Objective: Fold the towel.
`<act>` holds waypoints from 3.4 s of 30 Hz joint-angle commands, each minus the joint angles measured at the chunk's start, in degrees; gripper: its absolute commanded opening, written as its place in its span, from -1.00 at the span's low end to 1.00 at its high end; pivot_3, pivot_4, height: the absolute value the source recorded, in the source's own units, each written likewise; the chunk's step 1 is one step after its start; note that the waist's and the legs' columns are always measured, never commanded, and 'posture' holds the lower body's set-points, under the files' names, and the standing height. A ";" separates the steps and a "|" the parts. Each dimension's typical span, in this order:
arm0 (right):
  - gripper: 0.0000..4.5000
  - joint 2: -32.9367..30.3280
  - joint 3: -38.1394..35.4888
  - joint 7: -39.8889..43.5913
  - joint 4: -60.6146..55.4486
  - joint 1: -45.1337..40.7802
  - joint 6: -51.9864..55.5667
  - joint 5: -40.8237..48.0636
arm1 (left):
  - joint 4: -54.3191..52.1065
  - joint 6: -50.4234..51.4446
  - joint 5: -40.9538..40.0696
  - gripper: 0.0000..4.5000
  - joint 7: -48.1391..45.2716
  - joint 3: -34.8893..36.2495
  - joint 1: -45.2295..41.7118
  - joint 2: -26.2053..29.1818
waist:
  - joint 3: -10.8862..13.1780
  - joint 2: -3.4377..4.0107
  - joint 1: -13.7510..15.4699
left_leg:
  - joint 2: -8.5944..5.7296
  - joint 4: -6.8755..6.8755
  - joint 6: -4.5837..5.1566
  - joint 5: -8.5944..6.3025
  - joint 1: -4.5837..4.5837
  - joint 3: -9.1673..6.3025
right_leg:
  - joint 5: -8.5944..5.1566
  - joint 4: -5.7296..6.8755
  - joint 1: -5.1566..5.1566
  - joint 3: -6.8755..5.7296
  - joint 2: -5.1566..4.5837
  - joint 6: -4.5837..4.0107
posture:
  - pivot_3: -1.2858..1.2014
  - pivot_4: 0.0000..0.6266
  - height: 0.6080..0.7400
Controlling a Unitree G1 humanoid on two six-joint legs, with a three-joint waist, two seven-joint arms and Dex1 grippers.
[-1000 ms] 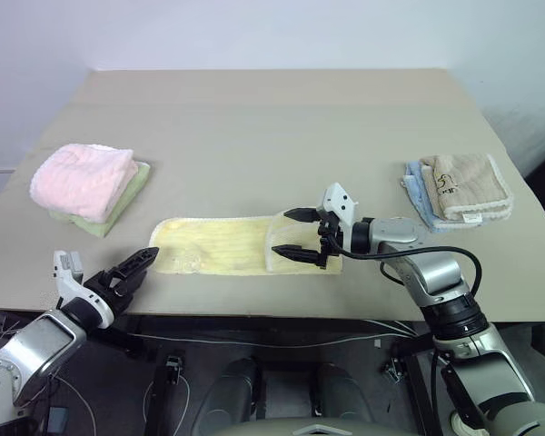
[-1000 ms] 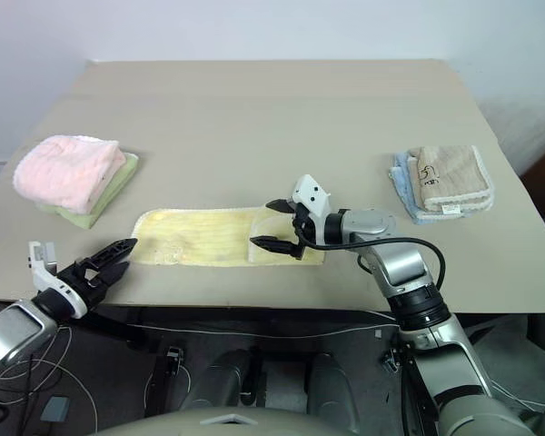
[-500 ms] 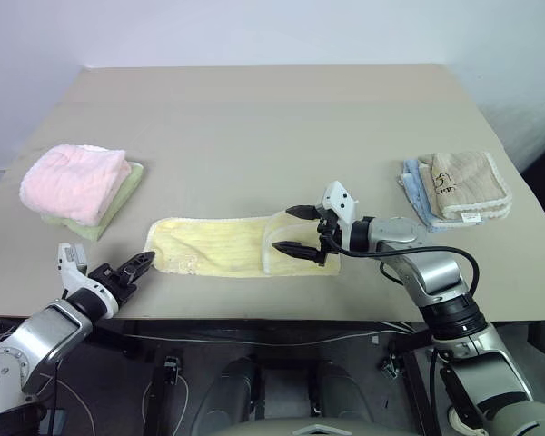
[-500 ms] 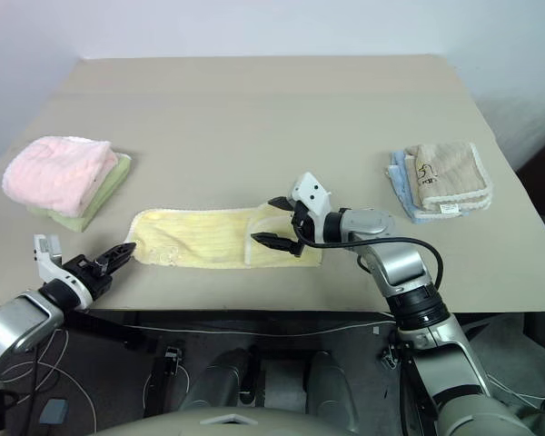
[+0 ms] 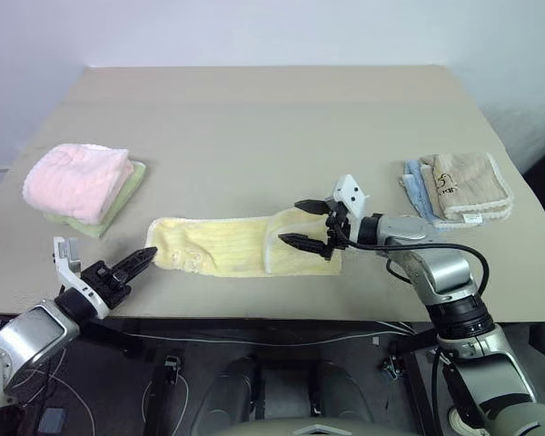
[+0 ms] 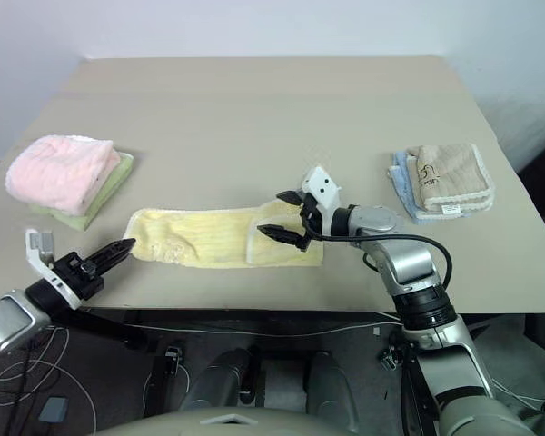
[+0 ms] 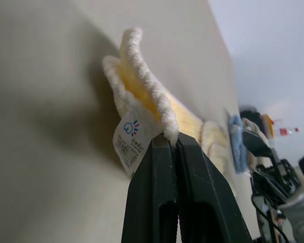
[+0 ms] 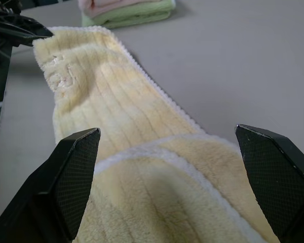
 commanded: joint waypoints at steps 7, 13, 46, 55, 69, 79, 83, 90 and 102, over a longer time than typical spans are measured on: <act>1.00 -0.35 -6.65 -3.16 -3.15 -1.08 3.06 3.69 | -4.46 1.40 -3.91 -1.00 4.40 -7.02 -13.69 3.29 | 0.02 -0.03 0.02 | 0.00 0.00 0.08 0.05 -0.03 0.00 | 0.02 0.02 -0.01 0.00 0.01 0.03 | 0.03 -0.52 1.00; 1.00 -1.27 -10.89 -5.94 -3.42 -0.55 4.70 4.97 | -4.77 3.29 -10.84 -1.00 9.35 -16.18 -25.97 4.37 | 0.05 -0.06 0.00 | -0.01 0.00 0.09 0.06 -0.05 0.00 | 0.12 0.03 0.04 0.00 0.01 0.21 | 0.03 -0.52 1.00; 1.00 -2.01 -21.67 -22.94 -11.91 9.52 7.84 7.31 | 16.02 15.23 32.58 -0.42 -23.78 -37.45 -50.55 -18.90 | 0.16 -0.19 -0.24 | -0.04 0.05 0.10 0.11 -0.05 0.07 | 0.15 0.12 0.20 0.00 0.07 0.29 | 0.03 -0.52 1.00; 1.00 -1.50 -19.00 -22.12 -10.16 7.51 6.71 7.04 | 9.08 11.60 34.76 0.94 -32.81 -32.98 -48.21 -16.94 | 0.17 -0.17 -0.50 | -0.03 0.06 0.09 0.11 -0.04 0.07 | 0.15 0.13 0.20 0.00 0.07 0.29 | 0.03 -0.52 1.00; -0.03 4.15 -14.19 -20.16 -14.37 3.62 12.02 15.96 | 5.40 -11.30 51.78 0.73 -46.40 -29.81 -40.27 -4.12 | 0.19 -0.16 -1.24 | -0.02 0.04 0.08 0.12 -0.02 0.04 | 0.15 0.13 0.22 0.00 0.06 0.29 | 0.03 -0.52 1.00; -1.00 8.67 -8.07 -18.98 -11.03 -0.13 10.85 14.63 | 4.99 -21.70 60.21 -0.79 -49.67 -33.29 -33.41 -6.79 | 0.19 -0.15 -1.46 | -0.02 0.04 0.08 0.11 -0.01 0.05 | 0.15 0.15 0.21 0.01 0.05 0.29 | 0.03 -0.52 1.00; -1.00 11.54 -4.58 -20.24 -4.84 0.86 8.23 10.39 | 11.90 -33.83 72.58 -0.98 -50.08 -41.23 -31.00 -8.34 | 0.17 -0.13 -1.36 | -0.01 0.03 0.08 0.12 0.00 0.04 | 0.15 0.17 0.20 0.00 0.08 0.29 | 0.03 -0.52 1.00; -1.00 12.00 0.96 -20.00 1.29 8.58 2.06 2.22 | 20.69 -42.96 77.32 -0.98 -48.06 -42.74 -27.80 -17.01 | 0.15 -0.12 -0.38 | -0.06 0.07 0.09 0.11 0.01 0.03 | 0.16 0.16 0.23 -0.02 0.04 0.29 | 0.03 -0.52 1.00; -0.75 10.40 -3.96 -15.53 9.24 5.57 -3.34 2.64 | 21.56 -45.92 77.91 -1.00 -53.58 -40.52 -25.60 -14.81 | -0.12 -0.28 -0.27 | -0.02 0.12 -0.05 -0.01 1.09 -0.08 | 0.05 -0.05 1.22 -0.09 0.06 0.13 | 0.03 -0.52 1.00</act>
